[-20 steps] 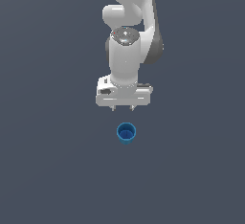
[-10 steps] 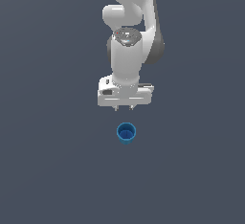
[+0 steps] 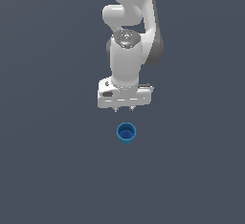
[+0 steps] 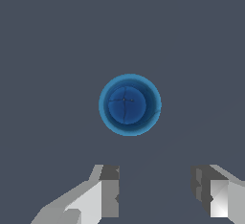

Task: Pick up the object and move it to a goal position.

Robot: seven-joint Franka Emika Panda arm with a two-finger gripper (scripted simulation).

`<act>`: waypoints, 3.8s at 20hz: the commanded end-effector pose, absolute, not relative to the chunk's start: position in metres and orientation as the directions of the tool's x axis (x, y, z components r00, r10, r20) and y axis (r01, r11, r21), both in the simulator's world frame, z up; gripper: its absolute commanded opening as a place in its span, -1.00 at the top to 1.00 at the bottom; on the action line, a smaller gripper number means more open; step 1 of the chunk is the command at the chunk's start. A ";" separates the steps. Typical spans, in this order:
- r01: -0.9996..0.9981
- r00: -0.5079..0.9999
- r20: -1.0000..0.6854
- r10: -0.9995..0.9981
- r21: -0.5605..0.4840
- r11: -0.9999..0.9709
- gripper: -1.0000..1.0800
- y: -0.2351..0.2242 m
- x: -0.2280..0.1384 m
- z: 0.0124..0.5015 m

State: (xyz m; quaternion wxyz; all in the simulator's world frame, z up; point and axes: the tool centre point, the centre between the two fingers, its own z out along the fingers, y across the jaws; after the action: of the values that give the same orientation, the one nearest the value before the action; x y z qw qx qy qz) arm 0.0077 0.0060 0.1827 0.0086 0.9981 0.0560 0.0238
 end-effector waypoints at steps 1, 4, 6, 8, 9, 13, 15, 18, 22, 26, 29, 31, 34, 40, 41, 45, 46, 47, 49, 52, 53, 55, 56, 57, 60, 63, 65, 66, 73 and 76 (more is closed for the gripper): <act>0.136 0.990 0.046 0.137 0.017 -0.991 -0.23 0.006 0.009 0.181; 0.177 0.983 0.046 0.177 0.012 -0.984 -0.23 0.006 0.012 0.177; 0.209 0.977 0.047 0.209 0.008 -0.978 -0.23 0.006 0.015 0.175; 0.246 0.968 0.048 0.246 0.002 -0.969 -0.23 0.006 0.018 0.171; 0.266 0.963 0.049 0.265 0.000 -0.964 -0.23 0.006 0.019 0.170; 0.351 0.935 0.055 0.350 -0.013 -0.936 -0.23 0.006 0.026 0.162; 0.394 0.918 0.059 0.392 -0.019 -0.919 -0.23 0.005 0.029 0.159; 0.455 0.889 0.067 0.452 -0.028 -0.890 -0.23 0.005 0.034 0.153; 0.533 0.845 0.082 0.529 -0.039 -0.845 -0.23 0.005 0.040 0.146; 0.606 0.794 0.101 0.600 -0.048 -0.794 -0.23 0.004 0.047 0.139; 0.657 0.752 0.117 0.649 -0.053 -0.752 -0.23 0.003 0.051 0.134; 0.689 0.723 0.128 0.679 -0.055 -0.723 -0.23 0.003 0.054 0.131; 0.735 0.676 0.147 0.722 -0.057 -0.676 -0.23 0.002 0.059 0.126; 0.815 0.576 0.189 0.796 -0.053 -0.577 -0.23 -0.001 0.068 0.117; 0.827 0.558 0.197 0.806 -0.051 -0.560 -0.23 -0.001 0.070 0.115; 0.869 0.489 0.226 0.843 -0.042 -0.493 -0.23 -0.003 0.076 0.110; 0.877 0.474 0.232 0.850 -0.039 -0.478 -0.23 -0.004 0.077 0.109; 0.885 0.459 0.238 0.856 -0.036 -0.464 -0.23 -0.004 0.078 0.108; 0.898 0.432 0.249 0.867 -0.030 -0.439 -0.23 -0.005 0.081 0.106; 0.913 0.399 0.262 0.879 -0.022 -0.408 -0.23 -0.006 0.083 0.104; 0.917 0.390 0.266 0.882 -0.020 -0.399 -0.23 -0.007 0.084 0.103; 0.923 0.374 0.272 0.887 -0.016 -0.385 -0.23 -0.007 0.085 0.102; 0.925 0.368 0.275 0.888 -0.014 -0.379 -0.23 -0.008 0.086 0.102; 0.927 0.362 0.277 0.890 -0.012 -0.374 -0.23 -0.008 0.086 0.102; 0.931 0.352 0.281 0.893 -0.009 -0.364 -0.23 -0.008 0.087 0.101; 0.931 0.354 0.280 0.892 -0.010 -0.366 -0.23 -0.008 0.087 0.101; 0.931 0.354 0.280 0.892 -0.010 -0.366 -0.23 -0.008 0.087 0.099; 0.931 0.353 0.281 0.893 -0.010 -0.365 -0.23 -0.007 0.087 0.097; 0.932 0.350 0.281 0.893 -0.009 -0.362 -0.23 -0.001 0.089 0.074; 0.932 0.350 0.281 0.894 -0.009 -0.362 1.00 0.000 0.089 0.072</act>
State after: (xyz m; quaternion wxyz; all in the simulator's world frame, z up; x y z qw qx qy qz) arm 0.0887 -0.0001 0.0726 -0.0845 0.8172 0.5586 0.1142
